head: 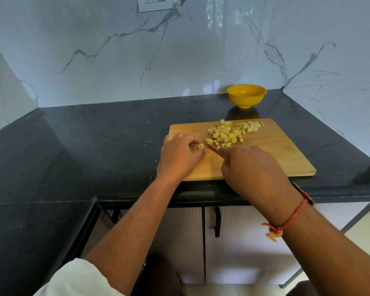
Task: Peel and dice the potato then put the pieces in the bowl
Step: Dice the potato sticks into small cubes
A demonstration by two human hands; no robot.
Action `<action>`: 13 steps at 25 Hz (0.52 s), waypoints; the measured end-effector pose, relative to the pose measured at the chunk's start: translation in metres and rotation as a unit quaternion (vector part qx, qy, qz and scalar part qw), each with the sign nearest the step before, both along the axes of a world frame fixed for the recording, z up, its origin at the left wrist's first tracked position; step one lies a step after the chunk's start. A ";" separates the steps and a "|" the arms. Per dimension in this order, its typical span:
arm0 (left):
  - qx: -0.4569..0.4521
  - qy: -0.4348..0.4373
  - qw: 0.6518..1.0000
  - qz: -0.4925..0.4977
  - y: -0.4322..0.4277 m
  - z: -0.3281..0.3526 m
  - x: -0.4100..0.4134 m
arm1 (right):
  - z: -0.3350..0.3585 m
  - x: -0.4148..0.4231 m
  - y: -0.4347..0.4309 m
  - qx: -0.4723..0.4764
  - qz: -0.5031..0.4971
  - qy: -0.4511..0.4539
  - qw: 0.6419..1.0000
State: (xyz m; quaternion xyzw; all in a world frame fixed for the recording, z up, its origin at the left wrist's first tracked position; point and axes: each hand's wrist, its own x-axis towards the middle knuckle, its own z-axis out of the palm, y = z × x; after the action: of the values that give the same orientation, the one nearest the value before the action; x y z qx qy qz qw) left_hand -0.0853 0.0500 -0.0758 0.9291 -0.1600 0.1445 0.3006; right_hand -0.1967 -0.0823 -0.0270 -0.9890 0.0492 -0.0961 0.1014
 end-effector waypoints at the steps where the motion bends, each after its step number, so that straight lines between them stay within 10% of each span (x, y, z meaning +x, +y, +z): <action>1: 0.002 -0.001 1.000 -0.001 0.000 0.000 0.000 | 0.001 0.001 -0.001 0.004 -0.004 0.003 1.000; 13: -0.012 0.001 1.000 0.010 -0.001 0.002 -0.003 | -0.006 0.003 -0.005 0.044 -0.006 -0.009 0.999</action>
State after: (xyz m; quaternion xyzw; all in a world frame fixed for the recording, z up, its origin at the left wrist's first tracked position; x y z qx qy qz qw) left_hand -0.0883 0.0494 -0.0739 0.9270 -0.1488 0.1487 0.3105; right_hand -0.1938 -0.0875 -0.0332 -0.9823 0.0582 -0.1035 0.1447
